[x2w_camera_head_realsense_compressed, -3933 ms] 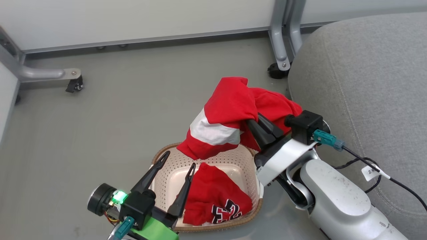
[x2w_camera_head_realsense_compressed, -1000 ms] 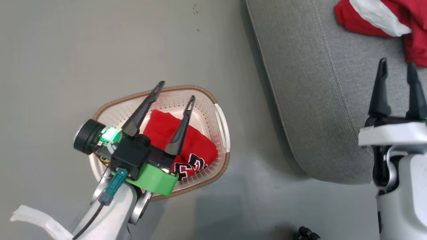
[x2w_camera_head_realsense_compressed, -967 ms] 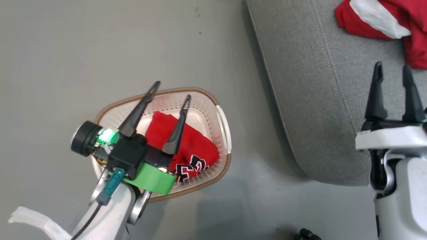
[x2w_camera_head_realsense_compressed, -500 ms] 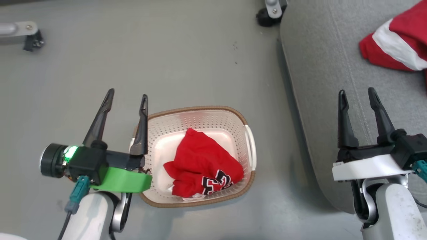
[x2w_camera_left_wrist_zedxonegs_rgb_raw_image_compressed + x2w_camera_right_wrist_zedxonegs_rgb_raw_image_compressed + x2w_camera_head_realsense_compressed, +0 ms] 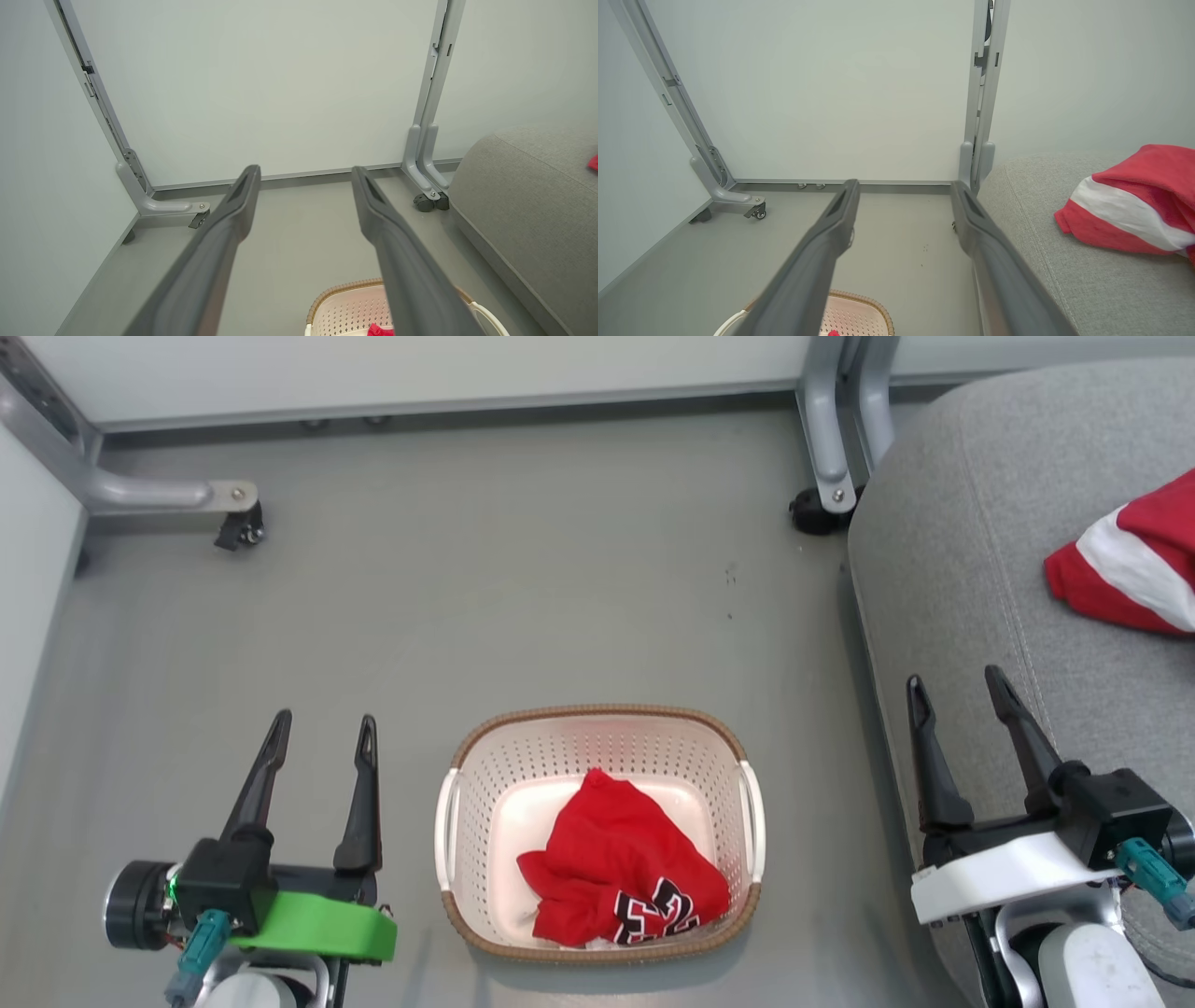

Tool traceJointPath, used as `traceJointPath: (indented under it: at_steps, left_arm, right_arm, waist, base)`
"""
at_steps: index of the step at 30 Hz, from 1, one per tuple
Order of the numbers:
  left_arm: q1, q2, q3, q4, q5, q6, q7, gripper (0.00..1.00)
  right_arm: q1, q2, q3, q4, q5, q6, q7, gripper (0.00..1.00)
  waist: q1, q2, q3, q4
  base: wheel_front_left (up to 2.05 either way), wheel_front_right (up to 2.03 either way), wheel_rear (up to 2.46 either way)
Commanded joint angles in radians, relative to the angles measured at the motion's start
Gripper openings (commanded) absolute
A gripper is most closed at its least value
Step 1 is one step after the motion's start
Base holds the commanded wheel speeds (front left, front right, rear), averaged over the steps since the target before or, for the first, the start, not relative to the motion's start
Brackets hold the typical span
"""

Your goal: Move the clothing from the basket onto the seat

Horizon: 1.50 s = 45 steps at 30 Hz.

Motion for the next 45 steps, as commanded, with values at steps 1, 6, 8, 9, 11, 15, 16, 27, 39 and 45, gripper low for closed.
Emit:
traceJointPath:
  at_steps: [1,6,8,9,11,15,16,27,39,45]
  left_arm:
    - [0.026,-0.002,0.009,0.007,0.013,-0.006,0.000,1.00]
    - [0.069,-0.014,0.021,0.024,0.021,-0.016,0.000,1.00]
    - [0.086,-0.018,0.024,0.035,0.024,-0.018,0.000,1.00]
    - [0.091,-0.020,0.026,0.041,0.025,-0.021,0.000,1.00]
    - [0.101,-0.022,0.026,0.055,0.030,-0.025,0.000,1.00]
    - [0.117,-0.026,0.033,0.076,0.033,-0.033,0.000,1.00]
    - [0.118,-0.027,0.036,0.082,0.033,-0.034,0.000,1.00]
    - [0.127,-0.038,0.053,0.114,0.044,-0.046,0.000,1.00]
    - [0.112,-0.051,0.063,0.129,0.066,-0.048,0.000,1.00]
    - [0.084,-0.055,0.069,0.132,0.076,-0.049,0.000,1.00]
  right_arm:
    - [0.023,-0.003,0.002,-0.004,-0.003,0.000,0.008,1.00]
    - [0.069,-0.003,0.008,-0.012,0.006,0.000,0.028,1.00]
    - [0.089,-0.002,0.009,-0.015,0.011,0.000,0.037,1.00]
    - [0.096,-0.002,0.010,-0.015,0.010,0.000,0.041,1.00]
    - [0.112,-0.002,0.012,-0.015,0.012,0.000,0.046,1.00]
    - [0.140,-0.002,0.012,-0.020,0.023,0.000,0.056,1.00]
    - [0.146,-0.002,0.011,-0.021,0.022,0.000,0.060,1.00]
    - [0.166,-0.002,0.017,-0.032,0.030,0.000,0.074,1.00]
    - [0.156,-0.002,0.020,-0.034,0.034,0.000,0.081,1.00]
    - [0.142,-0.002,0.018,-0.044,0.027,0.000,0.083,1.00]
  waist:
    - [0.0001,0.0000,-0.052,0.022]
    - [0.0001,0.0000,-0.092,0.015]
    - [0.0001,0.0000,-0.106,0.012]
    - [0.0001,0.0000,-0.111,0.011]
    - [0.0001,0.0000,-0.123,0.010]
    - [0.0001,0.0000,-0.146,0.010]
    - [0.0001,0.0000,-0.151,0.010]
    - [0.0001,0.0000,-0.169,0.010]
    - [0.0001,0.0000,-0.168,0.011]
    - [0.0001,0.0000,-0.149,0.017]
  base:
    - [0.00,0.00,0.00]
    - [0.00,0.00,0.00]
    - [0.00,0.00,0.00]
    - [0.00,0.00,0.00]
    - [0.00,0.00,0.00]
    - [0.00,0.00,0.00]
    - [0.00,0.00,0.00]
    - [0.00,0.00,0.00]
    - [0.00,0.00,0.00]
    - [0.00,0.00,0.00]
